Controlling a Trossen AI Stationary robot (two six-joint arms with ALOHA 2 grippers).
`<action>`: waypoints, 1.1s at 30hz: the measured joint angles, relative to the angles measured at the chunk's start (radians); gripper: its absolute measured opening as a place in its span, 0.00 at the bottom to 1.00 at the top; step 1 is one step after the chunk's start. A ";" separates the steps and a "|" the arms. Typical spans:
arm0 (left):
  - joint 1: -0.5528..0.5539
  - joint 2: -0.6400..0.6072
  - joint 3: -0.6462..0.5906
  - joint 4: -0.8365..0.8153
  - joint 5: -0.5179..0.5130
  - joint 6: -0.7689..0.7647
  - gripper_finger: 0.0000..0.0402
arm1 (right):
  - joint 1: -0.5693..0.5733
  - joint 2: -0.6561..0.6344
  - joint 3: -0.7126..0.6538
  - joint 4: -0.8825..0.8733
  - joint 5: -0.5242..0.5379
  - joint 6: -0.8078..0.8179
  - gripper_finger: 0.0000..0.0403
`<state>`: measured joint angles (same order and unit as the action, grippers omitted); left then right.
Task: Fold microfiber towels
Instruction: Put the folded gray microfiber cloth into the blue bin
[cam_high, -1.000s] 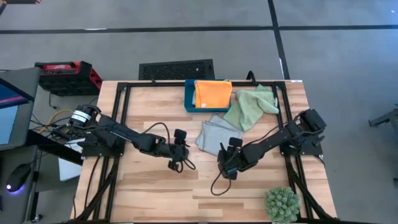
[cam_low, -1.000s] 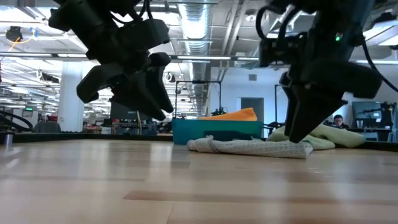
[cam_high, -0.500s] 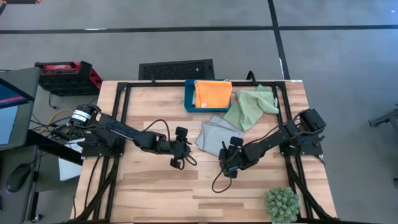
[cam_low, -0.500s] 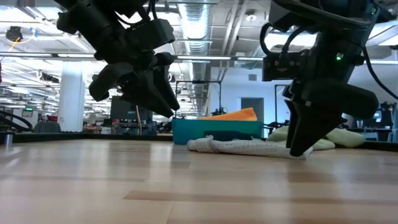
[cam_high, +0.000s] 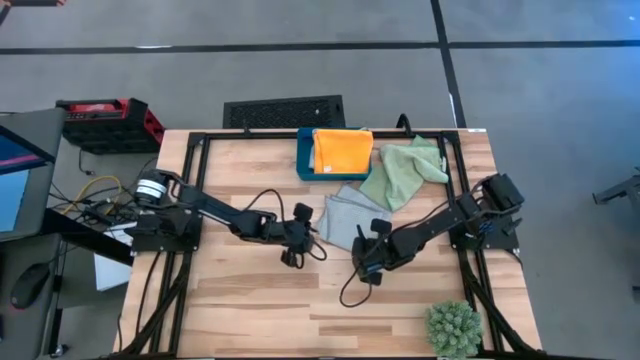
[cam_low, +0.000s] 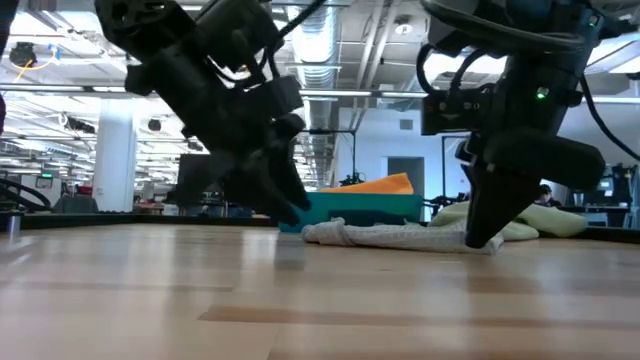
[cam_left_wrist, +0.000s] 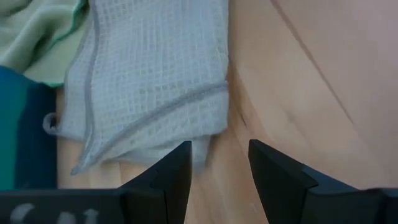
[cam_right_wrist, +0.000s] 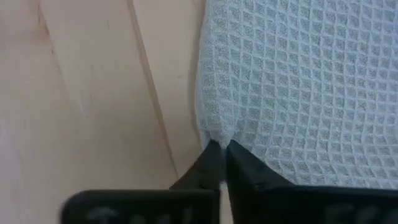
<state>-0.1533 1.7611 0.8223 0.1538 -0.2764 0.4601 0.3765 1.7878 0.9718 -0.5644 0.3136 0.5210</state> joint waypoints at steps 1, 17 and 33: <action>0.001 0.007 0.000 0.022 -0.001 0.010 0.38 | -0.005 -0.001 0.000 0.000 -0.009 0.001 0.05; 0.017 0.156 0.061 0.104 -0.159 0.039 0.38 | -0.039 -0.001 0.001 0.001 -0.028 -0.005 0.03; 0.053 0.159 0.068 0.049 -0.159 0.013 0.36 | -0.039 0.000 0.002 0.002 -0.028 -0.005 0.02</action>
<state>-0.1001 1.9198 0.8902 0.2024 -0.4355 0.4736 0.3378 1.7874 0.9733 -0.5621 0.2855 0.5159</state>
